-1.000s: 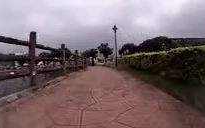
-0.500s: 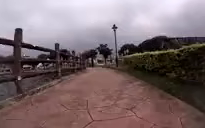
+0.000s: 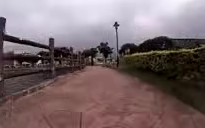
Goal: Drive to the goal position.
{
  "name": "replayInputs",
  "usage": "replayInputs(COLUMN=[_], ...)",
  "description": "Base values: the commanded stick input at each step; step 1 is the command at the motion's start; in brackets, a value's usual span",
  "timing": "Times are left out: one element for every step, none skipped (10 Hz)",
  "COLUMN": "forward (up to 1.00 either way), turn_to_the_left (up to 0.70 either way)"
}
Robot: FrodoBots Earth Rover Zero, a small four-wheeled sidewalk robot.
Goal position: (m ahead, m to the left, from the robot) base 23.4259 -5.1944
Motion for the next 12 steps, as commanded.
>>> replayInputs(forward=[1.00, 1.00, 1.00, 1.00, 1.00, 1.00, 1.00, 1.00, 1.00, 1.00, 1.00, 1.00], turn_to_the_left=[0.00, 0.00, 0.00, 0.00, 0.00, 0.00, 0.00, 0.00, 0.00, 0.00, 0.00, 0.00])
